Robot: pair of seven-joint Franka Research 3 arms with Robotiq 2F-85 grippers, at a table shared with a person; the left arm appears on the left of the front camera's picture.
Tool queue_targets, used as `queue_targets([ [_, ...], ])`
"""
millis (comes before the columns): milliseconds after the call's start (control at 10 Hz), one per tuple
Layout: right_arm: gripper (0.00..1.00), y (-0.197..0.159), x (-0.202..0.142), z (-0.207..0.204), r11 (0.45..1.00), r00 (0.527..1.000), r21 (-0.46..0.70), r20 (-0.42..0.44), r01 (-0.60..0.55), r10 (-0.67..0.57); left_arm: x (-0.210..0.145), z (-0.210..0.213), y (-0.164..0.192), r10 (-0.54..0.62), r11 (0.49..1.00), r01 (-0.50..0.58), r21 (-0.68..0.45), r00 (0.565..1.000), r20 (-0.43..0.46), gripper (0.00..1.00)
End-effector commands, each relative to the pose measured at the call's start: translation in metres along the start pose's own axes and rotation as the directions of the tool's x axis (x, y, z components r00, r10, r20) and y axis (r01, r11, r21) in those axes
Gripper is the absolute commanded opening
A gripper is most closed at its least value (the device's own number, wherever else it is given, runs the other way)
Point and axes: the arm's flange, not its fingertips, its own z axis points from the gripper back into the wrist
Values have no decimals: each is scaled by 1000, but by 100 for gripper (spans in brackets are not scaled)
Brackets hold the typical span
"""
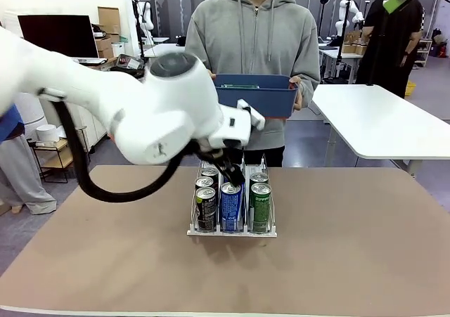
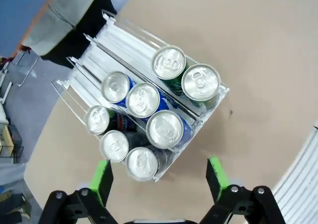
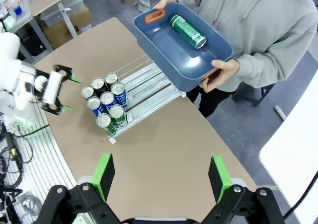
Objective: Fill the beverage cans into the dispenser.
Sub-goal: Pick up the Sprite handed by the human.
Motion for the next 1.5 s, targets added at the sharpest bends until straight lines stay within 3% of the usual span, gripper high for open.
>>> queue_targets([
  [0,100,1,-1,0,1000,1000,6,1,12,-12,-24,81,42,-34,998,35,-51,999,16,100],
  [400,100,1,-1,0,1000,1000,6,1,12,-12,-41,203,116,-54,996,59,-67,996,68,100],
  [600,100,1,-1,0,1000,1000,6,1,12,-12,-47,251,134,-36,998,44,-41,985,169,100],
  [900,100,1,-1,0,1000,1000,6,1,12,-12,-48,294,142,11,1000,-11,-3,944,331,100],
  [1200,100,1,-1,0,1000,1000,6,1,12,-12,-47,312,143,41,998,-52,20,932,360,100],
  [1300,100,1,-1,0,1000,1000,6,1,12,-12,-46,301,133,63,994,-87,66,950,307,100],
  [1400,100,1,-1,0,1000,1000,6,1,12,-12,-45,318,143,20,999,-31,26,935,353,100],
])
